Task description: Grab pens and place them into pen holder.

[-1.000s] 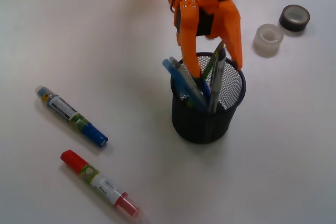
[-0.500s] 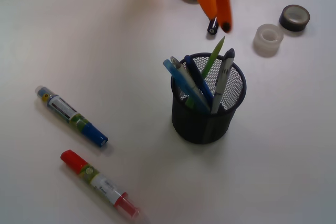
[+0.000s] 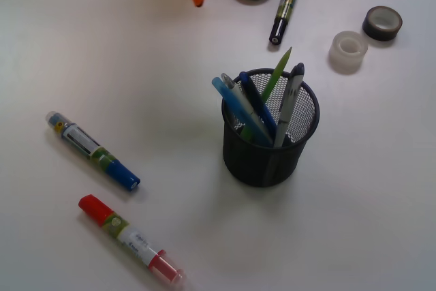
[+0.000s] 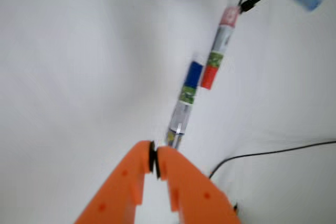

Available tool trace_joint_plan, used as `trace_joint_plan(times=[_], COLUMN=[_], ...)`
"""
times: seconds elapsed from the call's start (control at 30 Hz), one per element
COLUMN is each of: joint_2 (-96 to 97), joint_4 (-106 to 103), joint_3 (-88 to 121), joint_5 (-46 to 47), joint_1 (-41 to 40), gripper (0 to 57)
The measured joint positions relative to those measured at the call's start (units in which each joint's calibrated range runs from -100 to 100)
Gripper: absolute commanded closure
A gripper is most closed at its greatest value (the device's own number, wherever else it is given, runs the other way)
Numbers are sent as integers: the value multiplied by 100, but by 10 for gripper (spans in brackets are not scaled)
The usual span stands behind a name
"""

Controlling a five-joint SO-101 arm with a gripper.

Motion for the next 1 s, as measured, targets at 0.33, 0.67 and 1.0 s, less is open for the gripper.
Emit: trace_joint_plan(times=[0.33,0.67,1.0], joint_2=[-2491,-4599,-4756], joint_4=[86,1348,1503], joint_3=[3217,3827,3845], joint_5=[352,366,366], joint_1=[518,503,488], gripper=[570,569,569])
